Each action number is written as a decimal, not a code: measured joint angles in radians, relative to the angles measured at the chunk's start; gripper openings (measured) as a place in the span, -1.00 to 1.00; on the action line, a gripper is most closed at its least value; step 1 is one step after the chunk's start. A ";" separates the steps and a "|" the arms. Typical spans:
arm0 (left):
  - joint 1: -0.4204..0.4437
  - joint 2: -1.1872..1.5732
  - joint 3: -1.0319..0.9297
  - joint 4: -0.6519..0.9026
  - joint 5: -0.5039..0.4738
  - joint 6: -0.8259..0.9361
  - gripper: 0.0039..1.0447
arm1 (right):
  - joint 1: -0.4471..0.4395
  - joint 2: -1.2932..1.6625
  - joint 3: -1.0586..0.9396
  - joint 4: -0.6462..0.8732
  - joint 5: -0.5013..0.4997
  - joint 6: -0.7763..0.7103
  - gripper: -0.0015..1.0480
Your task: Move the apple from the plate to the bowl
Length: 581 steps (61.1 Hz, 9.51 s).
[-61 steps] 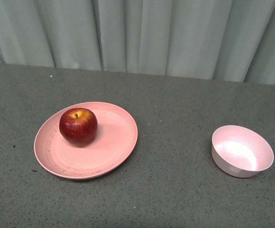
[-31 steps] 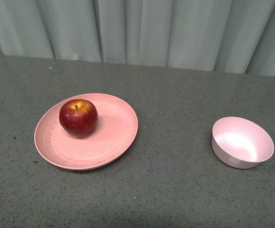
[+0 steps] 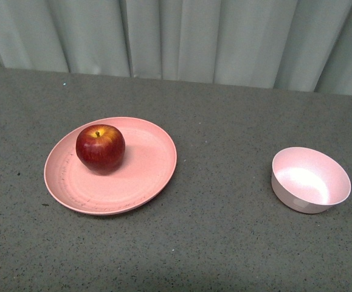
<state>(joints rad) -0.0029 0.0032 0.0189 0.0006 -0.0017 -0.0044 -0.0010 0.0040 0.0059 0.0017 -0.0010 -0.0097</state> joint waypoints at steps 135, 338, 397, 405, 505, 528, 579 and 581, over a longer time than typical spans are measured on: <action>0.000 0.000 0.000 0.000 0.000 0.000 0.88 | 0.233 2.046 0.938 0.011 -0.061 -0.335 -0.61; 0.000 0.000 0.000 0.000 0.002 0.000 0.88 | 0.094 1.099 0.082 0.994 0.093 -0.003 -0.98; 0.000 0.000 0.000 0.000 0.002 0.000 0.88 | 0.003 0.379 0.000 0.382 0.003 -0.001 -0.98; 0.000 0.000 0.000 0.000 0.002 0.000 0.88 | 0.003 0.324 0.000 0.329 0.003 -0.001 -0.98; -0.035 0.047 0.031 -0.097 -0.113 -0.022 0.88 | 0.003 0.000 0.000 0.000 0.000 0.000 0.82; -0.010 0.999 0.270 0.462 -0.017 -0.058 0.88 | 0.003 0.000 0.000 0.000 0.000 0.000 0.82; -0.190 1.885 0.900 0.260 0.013 -0.087 0.88 | 0.003 0.000 0.000 0.000 0.000 0.000 0.82; -0.190 1.897 0.908 0.255 0.014 -0.083 0.88 | 0.003 0.000 0.000 0.000 0.000 0.000 0.82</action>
<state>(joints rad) -0.1932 1.9007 0.9264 0.2558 0.0128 -0.0875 0.0025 0.0040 0.0059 0.0017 -0.0010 -0.0097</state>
